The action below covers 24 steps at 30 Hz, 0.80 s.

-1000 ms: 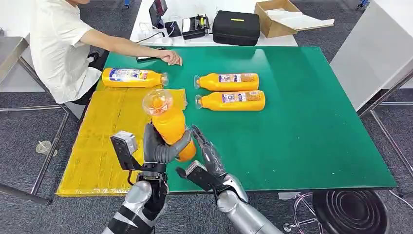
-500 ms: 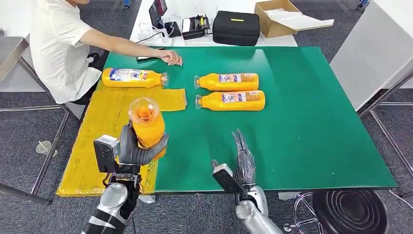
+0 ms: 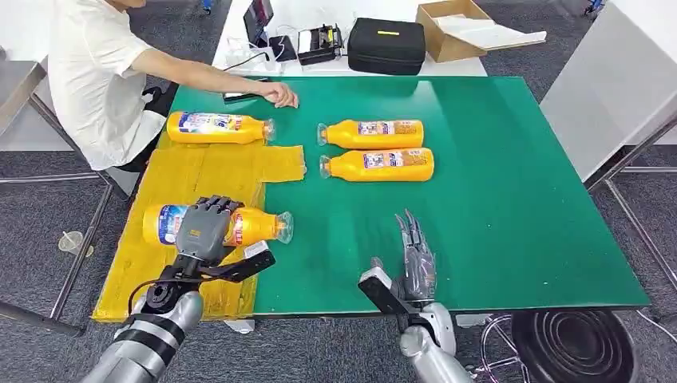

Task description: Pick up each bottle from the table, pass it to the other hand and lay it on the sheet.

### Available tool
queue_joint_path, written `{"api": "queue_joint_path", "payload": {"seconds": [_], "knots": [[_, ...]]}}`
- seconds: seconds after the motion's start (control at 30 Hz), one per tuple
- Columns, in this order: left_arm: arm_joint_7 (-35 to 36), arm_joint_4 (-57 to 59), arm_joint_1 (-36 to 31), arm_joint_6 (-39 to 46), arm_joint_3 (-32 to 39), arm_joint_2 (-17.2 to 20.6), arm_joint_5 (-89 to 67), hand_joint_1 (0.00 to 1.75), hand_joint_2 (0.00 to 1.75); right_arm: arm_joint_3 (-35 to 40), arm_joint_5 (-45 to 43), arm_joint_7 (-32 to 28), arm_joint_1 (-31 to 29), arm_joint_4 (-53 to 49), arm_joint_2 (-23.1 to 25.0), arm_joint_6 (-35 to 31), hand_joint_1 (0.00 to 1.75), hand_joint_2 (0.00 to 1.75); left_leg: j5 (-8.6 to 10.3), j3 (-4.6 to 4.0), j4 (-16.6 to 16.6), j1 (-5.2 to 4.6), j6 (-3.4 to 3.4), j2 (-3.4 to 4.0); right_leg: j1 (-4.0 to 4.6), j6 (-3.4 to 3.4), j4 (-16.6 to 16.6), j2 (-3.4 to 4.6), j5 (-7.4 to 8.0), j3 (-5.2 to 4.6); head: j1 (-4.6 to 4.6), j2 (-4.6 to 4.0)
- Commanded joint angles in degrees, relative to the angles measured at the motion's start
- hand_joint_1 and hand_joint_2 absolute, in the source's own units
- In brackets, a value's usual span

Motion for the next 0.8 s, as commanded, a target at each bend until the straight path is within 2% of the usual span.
{"api": "queue_joint_path", "payload": {"seconds": [0.03, 0.17, 0.2, 0.3, 0.33, 0.37, 0.4, 0.43, 0.47, 0.5, 0.57, 0.7, 0.77, 0.8], "knots": [[0.3, 16.6, -7.6, -2.5, -0.8, 0.3, -0.7, 1.75, 1.75, 0.1, -0.3, -0.4, -2.9, 4.2, 0.3, -2.8, 0.0, 0.0, -0.05, 0.11, 0.0, 0.02, 0.0, 0.03, 0.04, -0.11, 0.0, -0.01, -0.04, 0.12, 0.02, 0.0], [-0.3, 21.8, -9.9, -8.6, 0.4, -0.4, 0.5, 1.75, 1.75, 1.0, -1.0, -1.0, -4.2, 5.7, 0.6, -1.7, 0.0, 0.0, -0.1, 0.19, 0.0, 0.04, 0.0, 0.07, 0.07, -0.17, 0.0, 0.02, -0.07, 0.2, 0.02, 0.0], [-0.7, 22.5, -10.1, -9.5, 1.3, -0.8, 1.5, 1.59, 1.75, 1.0, -1.3, -1.2, -4.3, 5.7, 0.7, -1.7, 0.0, 0.0, -0.06, 0.09, 0.0, 0.03, 0.0, 0.05, 0.06, -0.13, 0.0, 0.02, -0.03, 0.1, 0.02, 0.0], [-0.7, 22.7, -10.2, -9.9, 1.6, -0.9, 1.8, 1.59, 1.75, 1.1, -1.2, -1.2, -4.4, 5.8, 0.7, -1.7, 0.0, 0.0, -0.07, 0.1, 0.0, 0.04, 0.0, 0.04, 0.07, -0.14, 0.0, 0.0, -0.04, 0.11, 0.0, 0.0], [-0.6, 23.1, -10.3, -10.7, 1.8, -1.1, 2.1, 1.13, 1.75, 1.2, -1.2, -1.2, -4.4, 6.0, 0.6, -1.6, 0.0, 0.0, -0.21, 0.34, 0.1, 0.1, 0.0, 0.13, 0.17, -0.32, 0.0, 0.01, -0.15, 0.38, 0.02, 0.0], [-0.5, 23.6, -10.6, -12.4, 2.3, -1.3, 2.8, 0.51, 1.75, 1.4, -1.3, -1.2, -4.5, 6.1, 0.6, -1.4, 0.0, 0.0, -0.09, 0.22, 0.0, 0.03, 0.01, 0.04, 0.07, -0.19, 0.0, -0.02, -0.08, 0.25, 0.0, 0.0], [-0.9, 24.1, -10.9, -15.4, 2.6, -1.3, 3.4, 0.17, 1.75, 1.8, -1.1, -1.0, -4.5, 6.4, 0.5, -1.5, 0.0, 0.0, -0.15, 0.33, 0.0, 0.05, 0.01, 0.11, 0.11, -0.27, 0.0, 0.03, -0.1, 0.36, 0.02, 0.0], [-1.4, 24.2, -11.1, -17.4, 3.1, -1.3, 4.3, 0.0, 1.75, 1.9, -1.2, -1.2, -4.6, 6.6, 0.4, -1.5, 0.0, 0.0, -0.12, 0.26, 0.0, 0.05, 0.01, 0.08, 0.09, -0.21, 0.0, 0.03, -0.07, 0.3, 0.0, 0.0], [-1.9, 24.3, -11.2, -19.1, 3.1, -1.2, 4.6, 0.0, 1.75, 2.1, -1.0, -1.1, -4.6, 6.9, 0.2, -1.9, 0.0, 0.0, -0.08, 0.22, 0.0, 0.04, 0.01, 0.03, 0.08, -0.17, 0.0, 0.0, -0.05, 0.27, 0.02, 0.0], [-2.4, 24.3, -11.5, -21.4, 2.8, -0.9, 4.8, 0.0, 1.75, 1.8, -2.0, -1.8, -4.7, 7.0, 0.1, -1.5, 0.0, 1.75, -0.12, 0.31, 0.0, 0.05, 0.02, 0.04, 0.1, -0.23, 0.0, -0.02, -0.09, 0.37, 0.0, 0.0], [-3.9, 24.4, -11.6, -24.8, 3.2, -0.5, 6.2, 0.0, 1.75, 1.8, -2.4, -2.4, -4.9, 7.4, 0.0, -1.8, 0.0, 1.75, -0.04, 0.22, 0.0, 0.02, 0.01, -0.02, 0.05, -0.14, 0.0, -0.01, -0.02, 0.28, 0.02, 0.0], [-4.1, 24.3, -11.6, -25.0, 3.2, -0.3, 6.4, 0.0, 1.75, 1.8, -2.4, -2.4, -4.9, 7.5, 0.0, -1.8, 0.0, 1.75, -0.08, 0.42, 0.0, 0.01, 0.01, 0.01, 0.05, -0.16, -0.1, 0.0, -0.04, 0.49, 0.02, 0.0], [-5.6, 24.5, -11.7, -28.9, 2.9, 0.2, 7.6, 0.0, 1.75, 1.9, -2.8, -2.9, -5.2, 7.9, 0.0, -1.9, 0.0, 1.75, -0.21, 0.64, 0.0, 0.07, 0.02, 0.17, 0.15, -0.36, -0.1, 0.05, -0.11, 0.72, 0.02, 0.0], [-6.3, 24.5, -11.7, -29.6, 2.8, 0.4, 7.8, 0.0, 1.75, 1.9, -2.9, -3.0, -5.4, 8.1, 0.0, -1.8, 0.0, 1.75, -0.08, 0.44, -0.1, 0.01, 0.01, -0.01, 0.04, -0.17, -0.1, -0.04, -0.04, 0.51, 0.02, 0.0]]}}
